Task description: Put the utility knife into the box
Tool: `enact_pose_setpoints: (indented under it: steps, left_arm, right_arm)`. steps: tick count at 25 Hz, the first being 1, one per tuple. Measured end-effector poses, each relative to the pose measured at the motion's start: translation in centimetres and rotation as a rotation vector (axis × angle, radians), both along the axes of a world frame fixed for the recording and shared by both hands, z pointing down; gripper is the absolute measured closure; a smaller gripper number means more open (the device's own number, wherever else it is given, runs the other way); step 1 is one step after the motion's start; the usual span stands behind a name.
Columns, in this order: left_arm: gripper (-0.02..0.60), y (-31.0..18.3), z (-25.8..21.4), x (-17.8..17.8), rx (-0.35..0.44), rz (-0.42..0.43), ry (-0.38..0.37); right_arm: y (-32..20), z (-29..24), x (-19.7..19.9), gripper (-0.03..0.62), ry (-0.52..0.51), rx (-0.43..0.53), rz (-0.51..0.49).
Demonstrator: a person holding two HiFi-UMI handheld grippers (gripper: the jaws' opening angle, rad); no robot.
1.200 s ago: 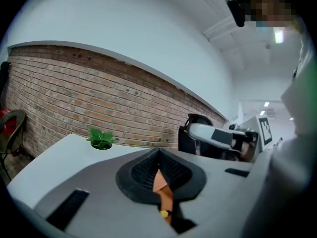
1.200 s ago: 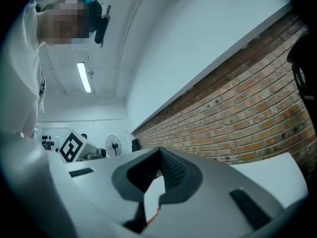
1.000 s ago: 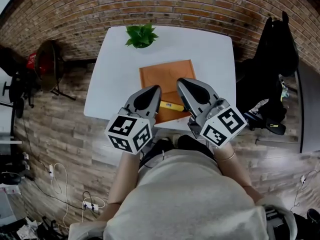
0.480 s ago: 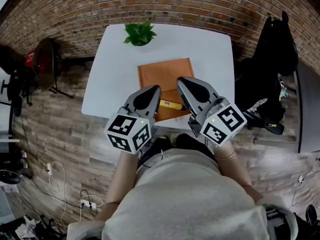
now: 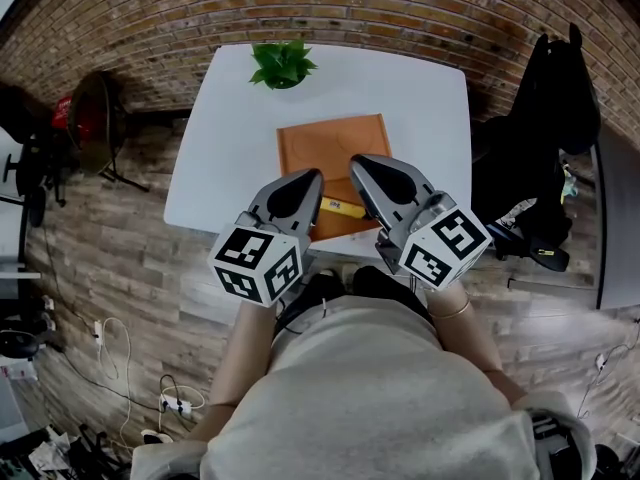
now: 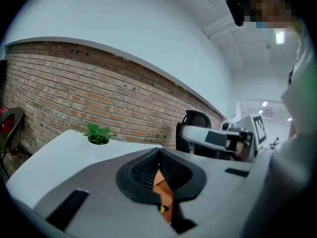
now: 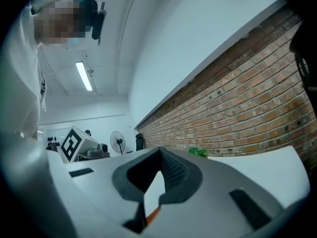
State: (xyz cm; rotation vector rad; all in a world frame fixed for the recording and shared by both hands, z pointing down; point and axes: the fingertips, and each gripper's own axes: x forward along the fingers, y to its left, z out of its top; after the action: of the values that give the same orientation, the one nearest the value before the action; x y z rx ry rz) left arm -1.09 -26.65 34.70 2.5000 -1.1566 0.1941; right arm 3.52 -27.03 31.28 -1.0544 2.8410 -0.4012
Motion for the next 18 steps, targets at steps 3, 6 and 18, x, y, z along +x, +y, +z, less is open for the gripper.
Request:
enact_pose_setpoints:
  steps: [3, 6, 18]
  left_arm:
    - [0.575, 0.23, 0.21, 0.25, -0.007, 0.005, 0.000]
    - [0.575, 0.28, 0.31, 0.31, -0.012, 0.005, 0.001]
    - [0.575, -0.26, 0.34, 0.31, -0.022, 0.008, 0.012]
  right_arm:
    - [0.09, 0.46, 0.09, 0.595, 0.019, -0.003, -0.005]
    - [0.00, 0.55, 0.41, 0.595, 0.022, -0.006, -0.001]
    - [0.65, 0.94, 0.12, 0.595, 0.017, -0.011, -0.027]
